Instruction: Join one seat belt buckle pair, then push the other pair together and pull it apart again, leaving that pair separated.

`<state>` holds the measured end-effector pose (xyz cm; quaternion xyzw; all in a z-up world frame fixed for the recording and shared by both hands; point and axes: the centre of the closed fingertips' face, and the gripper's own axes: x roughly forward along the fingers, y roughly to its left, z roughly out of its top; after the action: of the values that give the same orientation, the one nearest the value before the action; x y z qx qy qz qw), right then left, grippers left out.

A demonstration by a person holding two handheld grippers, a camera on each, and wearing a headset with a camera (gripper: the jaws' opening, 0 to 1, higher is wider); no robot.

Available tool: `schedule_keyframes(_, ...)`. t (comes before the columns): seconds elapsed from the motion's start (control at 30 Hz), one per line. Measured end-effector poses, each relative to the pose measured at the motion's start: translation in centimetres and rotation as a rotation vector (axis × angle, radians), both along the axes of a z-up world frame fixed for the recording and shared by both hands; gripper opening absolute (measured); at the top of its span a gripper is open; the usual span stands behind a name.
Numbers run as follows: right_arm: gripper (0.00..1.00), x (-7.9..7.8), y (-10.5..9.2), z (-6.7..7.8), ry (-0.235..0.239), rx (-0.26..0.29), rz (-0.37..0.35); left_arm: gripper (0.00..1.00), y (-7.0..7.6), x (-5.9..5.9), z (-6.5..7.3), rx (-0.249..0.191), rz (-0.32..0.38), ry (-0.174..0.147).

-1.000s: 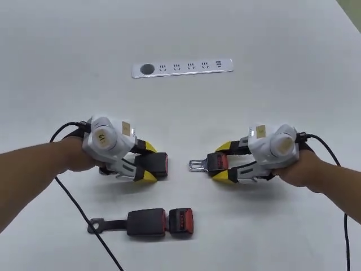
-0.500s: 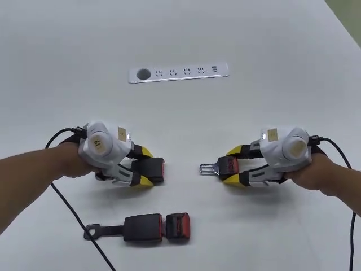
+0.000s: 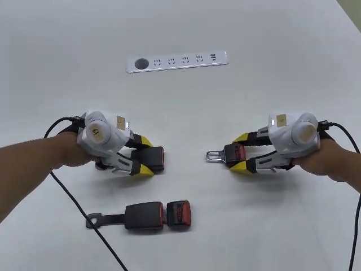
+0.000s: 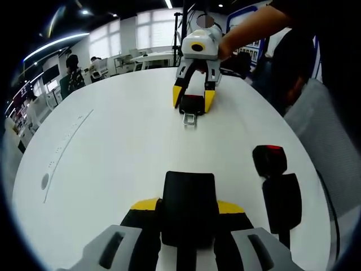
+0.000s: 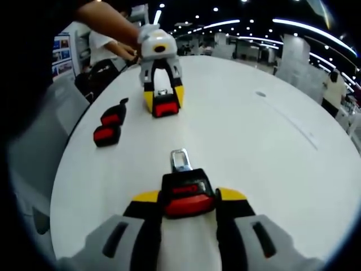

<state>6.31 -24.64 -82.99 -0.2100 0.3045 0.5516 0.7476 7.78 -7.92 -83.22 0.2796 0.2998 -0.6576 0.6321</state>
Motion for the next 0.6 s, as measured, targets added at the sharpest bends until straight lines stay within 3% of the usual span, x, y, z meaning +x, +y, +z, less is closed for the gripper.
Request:
schedule_keyframes(0.43, 0.38, 0.18, 0.23, -0.04, 0.002, -0.017, -0.010, 0.37, -0.11, 0.05, 0.06, 0.011, 0.013, 0.003)
schedule_keyframes(0.6, 0.38, 0.36, 0.59, -0.04, 0.011, -0.020, -0.038, 0.40, -0.43, 0.22, 0.35, 0.012, 0.072, 0.051)
